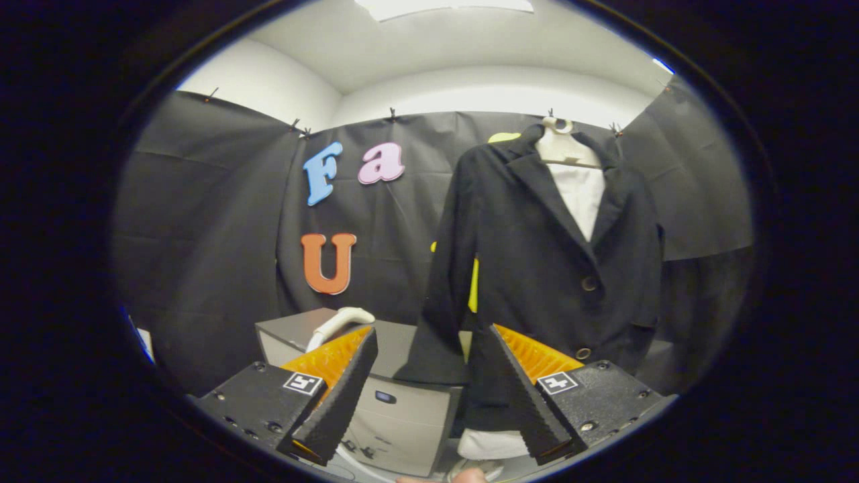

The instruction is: Iron the clothes twice with a garment steamer, once on the left side and once on the right side.

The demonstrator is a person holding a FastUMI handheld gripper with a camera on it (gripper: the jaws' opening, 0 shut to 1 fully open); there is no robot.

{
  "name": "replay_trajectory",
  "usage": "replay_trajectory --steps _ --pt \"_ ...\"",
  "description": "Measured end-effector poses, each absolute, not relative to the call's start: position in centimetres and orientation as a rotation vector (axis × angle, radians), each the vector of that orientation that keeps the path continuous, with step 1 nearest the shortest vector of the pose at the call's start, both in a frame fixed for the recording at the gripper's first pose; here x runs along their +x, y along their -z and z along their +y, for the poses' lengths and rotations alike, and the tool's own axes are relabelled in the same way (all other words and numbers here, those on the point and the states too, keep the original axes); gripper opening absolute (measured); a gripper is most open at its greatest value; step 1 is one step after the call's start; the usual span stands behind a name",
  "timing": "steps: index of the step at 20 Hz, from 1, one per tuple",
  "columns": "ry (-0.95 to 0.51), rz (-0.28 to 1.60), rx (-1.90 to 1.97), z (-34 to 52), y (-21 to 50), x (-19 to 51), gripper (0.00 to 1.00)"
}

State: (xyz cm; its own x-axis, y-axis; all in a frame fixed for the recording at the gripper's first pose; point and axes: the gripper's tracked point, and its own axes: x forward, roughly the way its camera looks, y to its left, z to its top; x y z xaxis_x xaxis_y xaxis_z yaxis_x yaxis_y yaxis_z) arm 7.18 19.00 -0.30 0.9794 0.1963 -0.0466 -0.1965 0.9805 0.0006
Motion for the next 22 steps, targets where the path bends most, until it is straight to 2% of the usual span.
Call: replay_trajectory --steps 8,12,15,22 --pt "-0.414 0.160 0.000 32.3 0.2 16.3 1.00" --pt "-0.519 0.299 -0.016 38.7 2.9 21.7 1.00" --pt "-0.510 0.401 0.000 41.6 5.3 25.9 1.00" --pt "-0.368 0.556 -0.059 45.2 11.6 34.2 1.00"
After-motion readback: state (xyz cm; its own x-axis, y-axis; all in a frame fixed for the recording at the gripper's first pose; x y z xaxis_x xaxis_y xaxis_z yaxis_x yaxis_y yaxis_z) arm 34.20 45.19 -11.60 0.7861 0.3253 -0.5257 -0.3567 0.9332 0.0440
